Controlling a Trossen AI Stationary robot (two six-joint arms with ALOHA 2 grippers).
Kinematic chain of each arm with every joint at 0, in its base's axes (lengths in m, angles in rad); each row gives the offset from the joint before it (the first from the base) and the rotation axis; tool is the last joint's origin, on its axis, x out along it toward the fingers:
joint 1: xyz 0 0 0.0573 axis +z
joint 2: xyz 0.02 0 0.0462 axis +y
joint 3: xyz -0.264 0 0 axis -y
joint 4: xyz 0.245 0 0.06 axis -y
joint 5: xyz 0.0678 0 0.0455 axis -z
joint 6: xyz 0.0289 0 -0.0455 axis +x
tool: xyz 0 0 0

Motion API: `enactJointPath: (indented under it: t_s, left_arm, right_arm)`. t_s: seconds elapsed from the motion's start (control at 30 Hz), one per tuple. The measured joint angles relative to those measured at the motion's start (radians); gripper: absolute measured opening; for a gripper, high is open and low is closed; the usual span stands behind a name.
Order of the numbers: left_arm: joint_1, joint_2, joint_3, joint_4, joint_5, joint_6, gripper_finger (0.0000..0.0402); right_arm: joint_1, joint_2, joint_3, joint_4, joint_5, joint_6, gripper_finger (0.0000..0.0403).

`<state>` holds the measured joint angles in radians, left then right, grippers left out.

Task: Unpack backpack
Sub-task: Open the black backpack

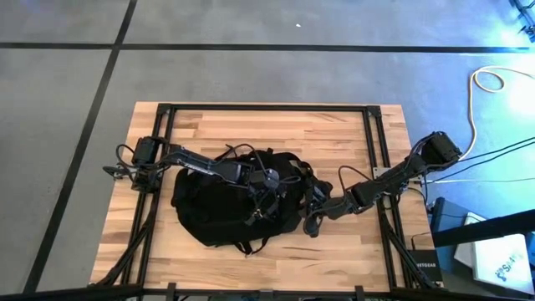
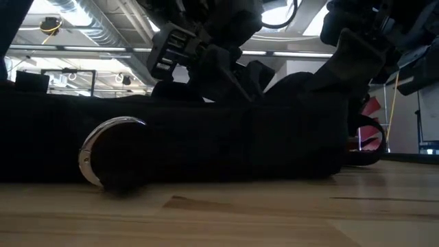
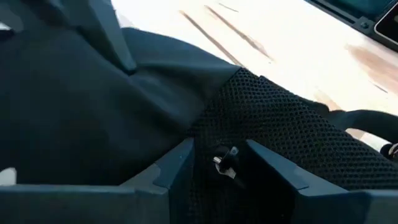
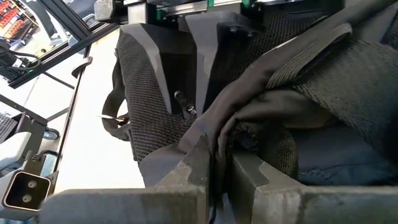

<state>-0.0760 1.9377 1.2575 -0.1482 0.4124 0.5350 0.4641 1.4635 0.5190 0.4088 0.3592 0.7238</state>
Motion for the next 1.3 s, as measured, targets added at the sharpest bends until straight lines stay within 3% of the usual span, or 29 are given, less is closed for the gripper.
enactJointPath:
  t_s: [0.57, 1.1, 1.3]
  left_arm:
    - [0.005, -0.008, 0.0, -0.046, 0.038, 0.067, 0.0007]
    - [-0.012, -0.082, -0.002, -0.056, 0.038, 0.071, 0.0]
    - [-0.026, -0.101, -0.001, -0.106, -0.012, 0.051, 0.0]
  right_arm:
    - [0.0, 0.0, 0.0, 0.0, -0.001, 0.0, 0.001]
    - [0.001, 0.0, 0.0, -0.031, 0.023, 0.001, 0.0005]
    - [0.001, 0.0, 0.0, -0.057, 0.051, 0.027, 0.0003]
